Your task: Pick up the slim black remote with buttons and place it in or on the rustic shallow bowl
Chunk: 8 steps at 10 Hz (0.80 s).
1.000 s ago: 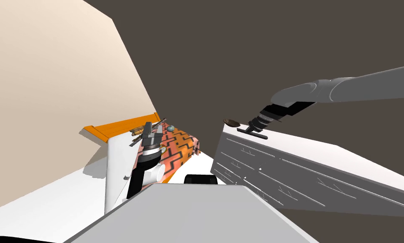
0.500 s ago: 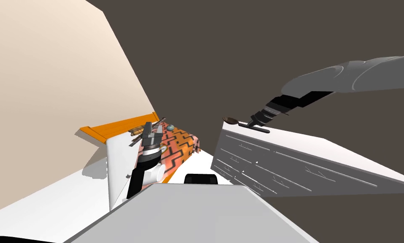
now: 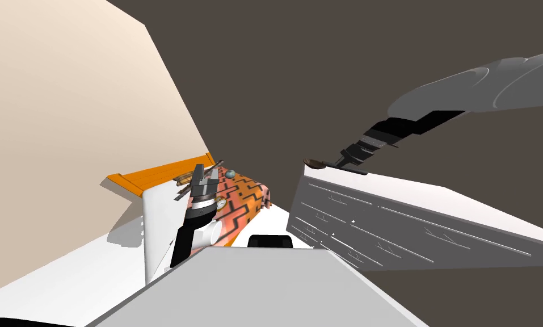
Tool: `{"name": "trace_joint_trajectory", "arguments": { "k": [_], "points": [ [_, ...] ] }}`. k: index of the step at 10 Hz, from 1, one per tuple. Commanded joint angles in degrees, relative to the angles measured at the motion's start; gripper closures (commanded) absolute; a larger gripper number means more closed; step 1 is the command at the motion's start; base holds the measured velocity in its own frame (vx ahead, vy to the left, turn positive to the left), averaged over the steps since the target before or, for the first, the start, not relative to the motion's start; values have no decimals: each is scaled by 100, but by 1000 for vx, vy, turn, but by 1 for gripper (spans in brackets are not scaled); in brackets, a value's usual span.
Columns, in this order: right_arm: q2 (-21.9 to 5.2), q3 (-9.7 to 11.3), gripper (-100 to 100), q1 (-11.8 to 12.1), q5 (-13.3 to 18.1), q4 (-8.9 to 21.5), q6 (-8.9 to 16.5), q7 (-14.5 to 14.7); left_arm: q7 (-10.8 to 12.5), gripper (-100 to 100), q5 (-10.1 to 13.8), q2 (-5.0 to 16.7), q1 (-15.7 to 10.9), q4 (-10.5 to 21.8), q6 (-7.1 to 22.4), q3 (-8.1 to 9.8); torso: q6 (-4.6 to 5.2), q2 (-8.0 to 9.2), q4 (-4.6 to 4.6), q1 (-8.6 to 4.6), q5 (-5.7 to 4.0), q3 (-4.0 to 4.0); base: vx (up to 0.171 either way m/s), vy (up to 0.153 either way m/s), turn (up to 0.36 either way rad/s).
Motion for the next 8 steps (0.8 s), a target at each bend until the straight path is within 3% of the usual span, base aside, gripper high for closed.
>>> {"name": "trace_joint_trajectory", "arguments": {
  "k": [1, 4, 8],
  "points": [
    [-67, 34, 100, -110, 35, 31, -171, -3, 0, 0, 0, 0, 0, 0, 0, 0, 0, 0, 0, 0, 0, 0, 153, 122, 8],
    [-388, 45, 100, -236, 155, 117, -543, -166, 0, 0, 0, 0, 1, -1, 0, 0, -9, -41, -14, 20, 9, -27, 178, 138, 22],
    [-758, 95, 100, -330, 388, 47, -824, -509, 0, 0, 0, 0, 1, -1, 0, 1, -10, -75, -27, -8, 1, -50, 229, 75, -3]
  ]
}}
